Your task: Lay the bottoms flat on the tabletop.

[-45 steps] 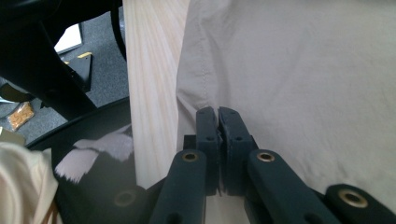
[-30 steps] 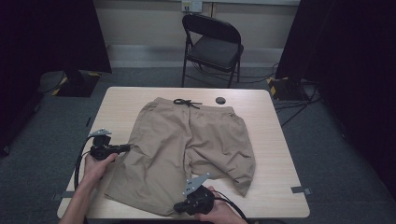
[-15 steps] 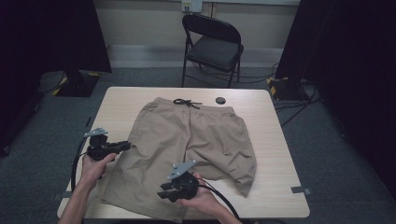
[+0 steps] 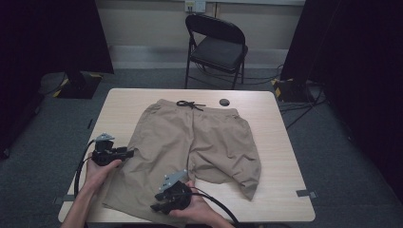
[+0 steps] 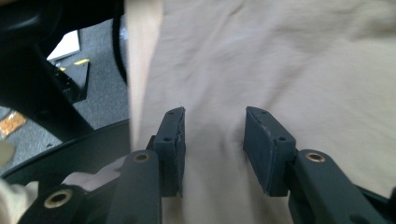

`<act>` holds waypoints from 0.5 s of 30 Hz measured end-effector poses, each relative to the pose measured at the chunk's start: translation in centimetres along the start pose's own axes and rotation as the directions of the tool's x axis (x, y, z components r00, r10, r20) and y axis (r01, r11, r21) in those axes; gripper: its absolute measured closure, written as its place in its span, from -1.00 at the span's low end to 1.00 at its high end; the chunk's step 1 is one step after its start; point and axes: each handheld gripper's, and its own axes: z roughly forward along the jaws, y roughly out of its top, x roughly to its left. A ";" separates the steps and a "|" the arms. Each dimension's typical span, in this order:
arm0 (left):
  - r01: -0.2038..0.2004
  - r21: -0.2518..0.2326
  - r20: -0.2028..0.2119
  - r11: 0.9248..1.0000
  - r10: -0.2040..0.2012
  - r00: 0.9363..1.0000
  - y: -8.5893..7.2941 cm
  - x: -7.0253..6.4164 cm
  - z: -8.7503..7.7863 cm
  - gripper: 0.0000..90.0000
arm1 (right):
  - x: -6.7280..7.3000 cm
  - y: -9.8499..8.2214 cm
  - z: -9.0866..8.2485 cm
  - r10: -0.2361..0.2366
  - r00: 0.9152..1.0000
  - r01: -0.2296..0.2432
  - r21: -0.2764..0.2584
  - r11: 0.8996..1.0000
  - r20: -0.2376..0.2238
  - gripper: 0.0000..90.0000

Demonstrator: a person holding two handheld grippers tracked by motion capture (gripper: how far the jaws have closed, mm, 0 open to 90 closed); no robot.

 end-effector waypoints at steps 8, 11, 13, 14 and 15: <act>-0.114 0.017 -0.124 0.993 0.116 0.986 -0.4 -0.3 -0.5 0.17 | 1.4 -0.7 0.2 0.005 0.999 -0.006 -0.024 1.000 -0.037 0.32; -0.085 0.004 -0.101 0.996 0.085 0.991 -0.6 0.1 -0.6 0.15 | 2.0 -0.7 0.5 0.003 0.998 -0.005 -0.029 1.000 -0.056 0.33; -0.069 -0.002 -0.089 0.998 0.069 0.994 -0.6 0.4 -0.7 0.13 | 2.4 -0.7 0.7 0.001 0.997 -0.003 -0.023 1.000 -0.076 0.33; -0.059 -0.004 -0.089 0.998 0.058 0.994 -0.6 0.4 -0.7 0.13 | 2.5 -0.6 0.7 0.004 0.997 -0.005 -0.018 1.000 -0.078 0.33; -0.064 0.000 -0.093 0.998 0.064 0.994 -0.6 0.3 -0.8 0.13 | 2.6 -0.6 0.8 0.005 0.997 -0.007 -0.018 1.000 -0.080 0.34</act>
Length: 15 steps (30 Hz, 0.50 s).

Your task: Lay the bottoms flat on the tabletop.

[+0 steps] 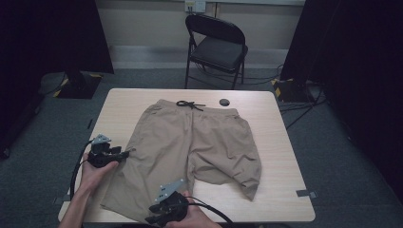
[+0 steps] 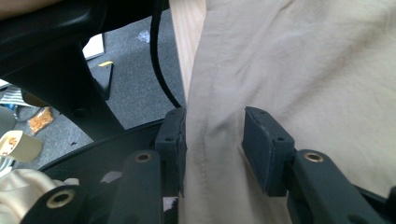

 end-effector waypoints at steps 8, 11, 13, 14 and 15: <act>0.015 -0.051 0.095 0.999 -0.010 0.995 0.9 -0.9 -1.0 0.23 | -0.4 0.5 -1.1 0.022 1.000 -0.022 -0.022 1.000 -0.007 0.23; 0.010 -0.078 0.133 0.997 0.001 0.991 1.4 -1.7 -1.2 0.31 | -1.8 0.8 -3.5 0.056 0.997 -0.051 -0.081 0.995 0.052 0.22; 0.008 -0.071 0.168 0.997 0.004 0.986 1.4 -2.1 -0.9 0.34 | -2.5 0.7 -5.2 0.079 0.992 -0.069 -0.104 0.992 0.097 0.22; 0.012 -0.069 0.175 0.998 0.001 0.985 1.4 -2.4 -0.7 0.37 | -2.9 0.5 -6.1 0.086 0.989 -0.073 -0.111 0.991 0.122 0.22; 0.012 -0.059 0.193 0.998 0.000 0.981 1.4 -2.6 -0.5 0.38 | -3.2 0.1 -7.0 0.103 0.985 -0.086 -0.120 0.989 0.142 0.23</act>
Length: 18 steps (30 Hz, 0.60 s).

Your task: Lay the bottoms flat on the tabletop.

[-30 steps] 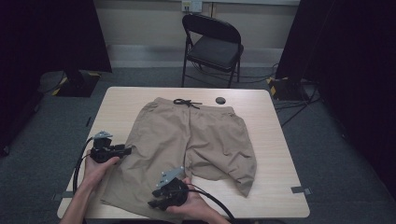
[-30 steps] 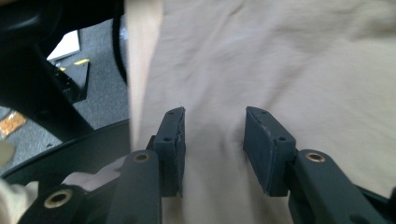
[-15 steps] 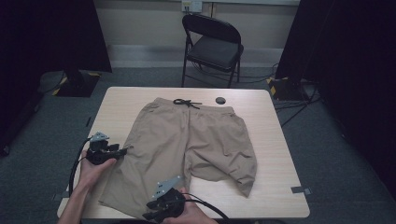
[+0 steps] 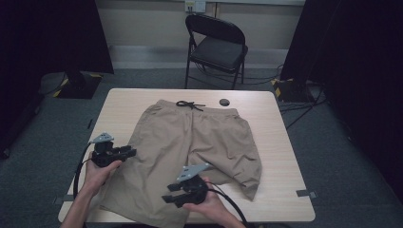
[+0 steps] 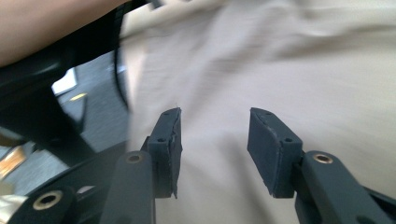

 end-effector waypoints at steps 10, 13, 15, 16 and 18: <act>-0.046 0.052 -0.016 0.998 0.047 0.999 -0.8 -1.2 1.5 0.31 | -4.7 -4.3 -7.0 0.104 0.968 -0.106 -0.002 0.994 0.230 0.19; -0.061 0.087 -0.041 0.994 0.065 0.997 -1.1 -1.2 1.8 0.25 | -5.7 -5.4 -8.5 0.119 0.952 -0.123 -0.006 0.992 0.280 0.12; -0.059 0.085 -0.044 0.995 0.063 0.997 -1.2 -1.2 2.0 0.19 | -6.2 -6.0 -9.1 0.133 0.944 -0.136 -0.012 0.991 0.303 0.08; -0.052 0.085 -0.045 0.995 0.056 0.997 -1.2 -1.2 2.0 0.19 | -6.4 -6.2 -9.2 0.134 0.938 -0.138 -0.010 0.990 0.319 0.07; -0.066 0.091 -0.046 0.994 0.070 0.996 -1.2 -1.3 2.0 0.12 | -6.8 -6.5 -9.4 0.132 0.934 -0.137 -0.007 0.991 0.333 0.05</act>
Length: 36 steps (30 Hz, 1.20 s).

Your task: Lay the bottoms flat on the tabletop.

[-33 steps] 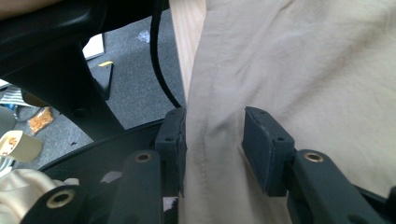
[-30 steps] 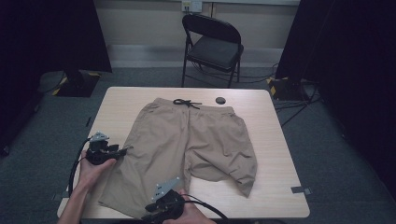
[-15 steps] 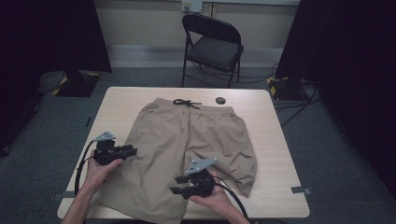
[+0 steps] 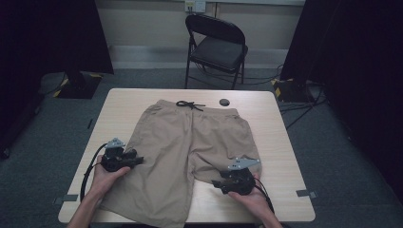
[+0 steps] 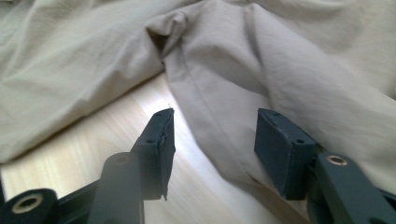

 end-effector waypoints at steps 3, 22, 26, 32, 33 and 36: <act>0.001 -0.001 0.011 1.000 -0.001 1.000 0.0 -0.1 0.1 0.03 | -0.4 0.0 -0.1 -0.022 0.999 0.022 0.007 1.000 0.028 0.03; -0.016 -0.019 0.028 1.000 0.016 0.999 -0.1 0.3 0.1 0.07 | -0.8 -0.6 0.7 -0.078 0.994 0.075 0.050 0.996 0.074 0.89; -0.022 -0.014 0.019 1.000 0.023 1.000 -0.1 0.2 0.1 0.07 | -0.2 -0.3 0.7 -0.073 0.997 0.072 0.059 0.996 0.026 0.98; -0.028 -0.014 0.016 1.000 0.028 0.999 -0.1 0.2 0.2 0.07 | 0.7 2.2 -1.4 -0.032 0.995 0.024 -0.084 0.996 -0.091 0.99; -0.031 -0.014 0.012 0.999 0.031 0.999 -0.1 0.2 0.2 0.07 | 0.7 2.8 -1.8 -0.025 0.994 0.013 -0.111 0.994 -0.107 0.99; -0.032 -0.015 0.013 0.999 0.032 0.999 -0.1 0.2 0.2 0.07 | 0.5 4.8 -2.4 -0.028 0.991 0.004 -0.176 0.984 -0.135 0.99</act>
